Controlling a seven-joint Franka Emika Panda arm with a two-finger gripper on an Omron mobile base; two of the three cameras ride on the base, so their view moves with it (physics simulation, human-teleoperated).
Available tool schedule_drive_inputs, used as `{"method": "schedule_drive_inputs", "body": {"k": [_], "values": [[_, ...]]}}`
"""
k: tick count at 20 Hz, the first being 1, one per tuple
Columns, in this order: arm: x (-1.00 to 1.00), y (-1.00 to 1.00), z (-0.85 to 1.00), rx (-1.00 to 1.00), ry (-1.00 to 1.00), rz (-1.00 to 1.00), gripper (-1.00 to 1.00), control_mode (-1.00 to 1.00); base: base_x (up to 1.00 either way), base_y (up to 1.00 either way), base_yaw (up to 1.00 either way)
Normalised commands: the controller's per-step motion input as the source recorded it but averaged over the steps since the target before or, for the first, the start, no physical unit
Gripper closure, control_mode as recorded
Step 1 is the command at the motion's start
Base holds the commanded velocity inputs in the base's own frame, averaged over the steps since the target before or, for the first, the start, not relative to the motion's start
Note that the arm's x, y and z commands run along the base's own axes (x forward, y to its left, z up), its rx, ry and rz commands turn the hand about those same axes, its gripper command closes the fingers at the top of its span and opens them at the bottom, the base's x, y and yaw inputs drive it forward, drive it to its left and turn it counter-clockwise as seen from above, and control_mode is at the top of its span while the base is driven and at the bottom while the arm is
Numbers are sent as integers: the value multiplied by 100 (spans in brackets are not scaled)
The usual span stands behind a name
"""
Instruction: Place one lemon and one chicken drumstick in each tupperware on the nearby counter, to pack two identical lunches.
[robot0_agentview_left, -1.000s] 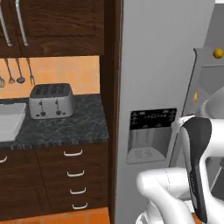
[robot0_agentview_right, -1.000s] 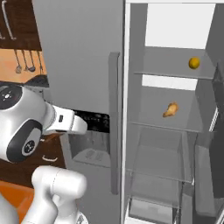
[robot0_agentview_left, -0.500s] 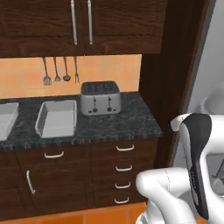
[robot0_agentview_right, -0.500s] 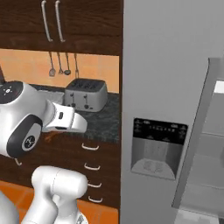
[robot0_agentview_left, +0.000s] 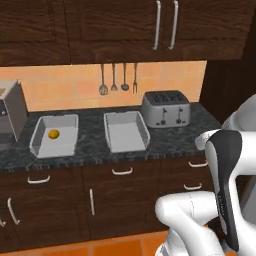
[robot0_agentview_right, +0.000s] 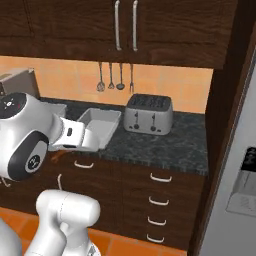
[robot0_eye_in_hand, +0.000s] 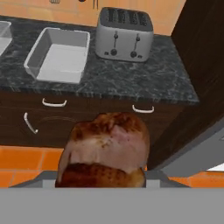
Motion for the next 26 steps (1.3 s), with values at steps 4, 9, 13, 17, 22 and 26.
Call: {"method": "schedule_drive_inputs", "body": {"k": [4,9,13,17,22,26], "values": [[0,0,0,0,0,0,100,100,29,100,-4],[0,0,0,0,0,0,100,100,67,100,-7],[0,0,0,0,0,0,100,100,65,100,-10],[0,0,0,0,0,0,100,100,57,76,-3],[0,0,0,0,0,0,100,100,94,0,0],[6,0,-42,0,0,0,100,-100,30,0,0]]}}
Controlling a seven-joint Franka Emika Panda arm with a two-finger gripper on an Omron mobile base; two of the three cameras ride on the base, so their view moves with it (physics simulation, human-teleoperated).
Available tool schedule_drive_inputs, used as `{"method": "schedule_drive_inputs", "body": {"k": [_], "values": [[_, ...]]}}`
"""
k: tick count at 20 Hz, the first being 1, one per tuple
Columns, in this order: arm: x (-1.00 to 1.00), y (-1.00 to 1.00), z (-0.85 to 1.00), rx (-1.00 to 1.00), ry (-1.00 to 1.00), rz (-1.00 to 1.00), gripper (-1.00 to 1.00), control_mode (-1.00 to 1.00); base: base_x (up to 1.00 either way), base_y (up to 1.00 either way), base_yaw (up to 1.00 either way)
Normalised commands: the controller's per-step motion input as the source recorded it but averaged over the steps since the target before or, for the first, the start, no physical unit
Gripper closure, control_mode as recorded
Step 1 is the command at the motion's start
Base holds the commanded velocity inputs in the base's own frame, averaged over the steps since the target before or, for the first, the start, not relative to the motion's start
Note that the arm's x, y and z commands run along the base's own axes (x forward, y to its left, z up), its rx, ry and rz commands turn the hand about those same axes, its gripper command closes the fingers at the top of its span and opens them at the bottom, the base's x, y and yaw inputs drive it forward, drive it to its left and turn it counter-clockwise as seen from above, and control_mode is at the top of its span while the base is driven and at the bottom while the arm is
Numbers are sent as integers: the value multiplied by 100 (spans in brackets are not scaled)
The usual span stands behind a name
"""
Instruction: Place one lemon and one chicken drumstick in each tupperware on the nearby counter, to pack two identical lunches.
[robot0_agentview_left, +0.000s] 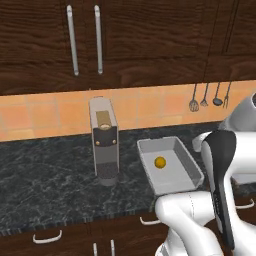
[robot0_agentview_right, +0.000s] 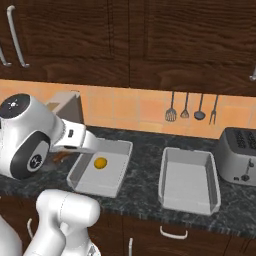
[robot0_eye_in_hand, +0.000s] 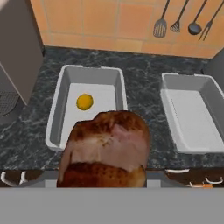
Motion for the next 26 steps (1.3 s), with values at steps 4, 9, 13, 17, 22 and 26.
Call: {"method": "schedule_drive_inputs", "body": {"k": [4,9,13,17,22,26], "values": [[82,3,-97,0,8,4,100,-100,0,0,0],[100,28,-91,0,11,0,100,-100,0,0,0],[95,-6,-93,0,15,1,100,-100,0,0,0],[77,-13,-84,0,13,2,100,-100,0,0,0],[69,0,-47,0,17,0,100,-100,0,0,0],[49,-5,-47,0,9,0,100,-100,0,0,0]]}}
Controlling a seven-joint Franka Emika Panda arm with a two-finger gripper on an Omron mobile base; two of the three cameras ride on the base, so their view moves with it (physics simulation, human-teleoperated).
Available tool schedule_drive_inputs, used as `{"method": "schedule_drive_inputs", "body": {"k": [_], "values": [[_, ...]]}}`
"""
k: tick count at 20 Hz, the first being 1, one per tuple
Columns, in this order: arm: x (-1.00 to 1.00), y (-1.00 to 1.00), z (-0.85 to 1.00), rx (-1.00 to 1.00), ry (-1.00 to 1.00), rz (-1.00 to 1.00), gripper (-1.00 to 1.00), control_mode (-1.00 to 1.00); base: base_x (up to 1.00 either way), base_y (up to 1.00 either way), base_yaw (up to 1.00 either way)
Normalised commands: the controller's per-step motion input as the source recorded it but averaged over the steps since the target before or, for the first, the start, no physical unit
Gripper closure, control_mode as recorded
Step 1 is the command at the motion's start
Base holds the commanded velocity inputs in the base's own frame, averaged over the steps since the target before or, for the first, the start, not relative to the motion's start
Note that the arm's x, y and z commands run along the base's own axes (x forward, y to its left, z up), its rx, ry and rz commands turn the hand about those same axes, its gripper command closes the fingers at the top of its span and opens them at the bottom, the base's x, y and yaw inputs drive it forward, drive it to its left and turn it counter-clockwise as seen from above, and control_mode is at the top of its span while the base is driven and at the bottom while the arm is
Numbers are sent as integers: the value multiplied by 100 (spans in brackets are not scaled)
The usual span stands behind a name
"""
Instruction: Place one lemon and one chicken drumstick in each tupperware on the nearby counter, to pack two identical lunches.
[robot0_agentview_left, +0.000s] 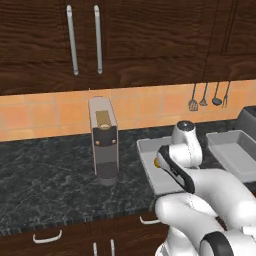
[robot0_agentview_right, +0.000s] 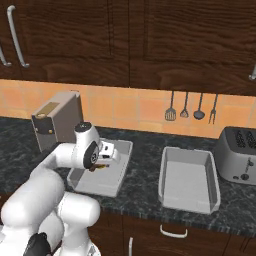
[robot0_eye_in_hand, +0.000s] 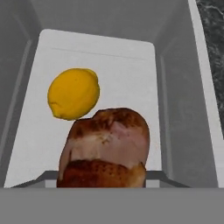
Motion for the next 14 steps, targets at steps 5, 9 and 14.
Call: {"method": "schedule_drive_inputs", "body": {"k": [5,9,14], "values": [[36,-19,-67,0,6,0,100,-100,0,0,0],[48,-1,-66,0,0,0,100,-100,0,0,0],[32,0,-58,0,1,0,-100,-100,0,0,0]]}}
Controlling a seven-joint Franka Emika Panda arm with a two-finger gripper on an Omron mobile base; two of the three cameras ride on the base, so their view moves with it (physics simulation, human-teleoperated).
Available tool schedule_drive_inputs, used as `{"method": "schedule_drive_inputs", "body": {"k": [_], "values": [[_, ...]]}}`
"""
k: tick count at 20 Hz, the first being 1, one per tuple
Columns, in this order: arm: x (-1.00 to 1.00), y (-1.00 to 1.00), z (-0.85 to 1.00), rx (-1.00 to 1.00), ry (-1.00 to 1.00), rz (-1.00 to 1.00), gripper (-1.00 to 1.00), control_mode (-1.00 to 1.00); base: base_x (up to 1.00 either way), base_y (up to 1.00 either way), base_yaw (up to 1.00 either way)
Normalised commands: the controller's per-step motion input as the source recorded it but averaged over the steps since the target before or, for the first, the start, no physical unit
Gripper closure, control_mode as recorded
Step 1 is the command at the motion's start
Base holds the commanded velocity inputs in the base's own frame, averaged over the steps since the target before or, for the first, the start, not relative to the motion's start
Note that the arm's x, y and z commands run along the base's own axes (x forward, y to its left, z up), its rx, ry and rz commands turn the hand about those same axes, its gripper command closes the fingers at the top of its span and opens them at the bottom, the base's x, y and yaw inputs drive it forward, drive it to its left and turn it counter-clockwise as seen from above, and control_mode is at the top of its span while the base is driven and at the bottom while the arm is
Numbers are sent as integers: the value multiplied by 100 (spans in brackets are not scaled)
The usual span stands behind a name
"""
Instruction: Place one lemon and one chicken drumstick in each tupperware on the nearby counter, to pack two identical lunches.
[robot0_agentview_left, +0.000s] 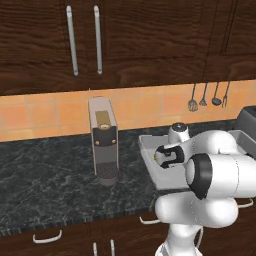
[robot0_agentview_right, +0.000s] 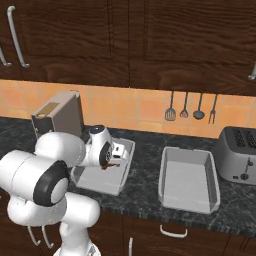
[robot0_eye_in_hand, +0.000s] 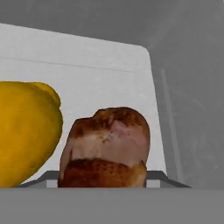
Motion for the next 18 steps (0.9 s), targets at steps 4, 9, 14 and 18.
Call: {"method": "schedule_drive_inputs", "body": {"k": [4,9,14,18], "values": [[0,0,-26,0,0,0,-100,-100,0,0,0],[-16,0,0,0,-2,0,-100,-100,0,0,0],[-44,26,18,0,-12,0,-100,-100,0,0,0],[-69,28,60,0,-10,0,-100,-100,0,0,0]]}}
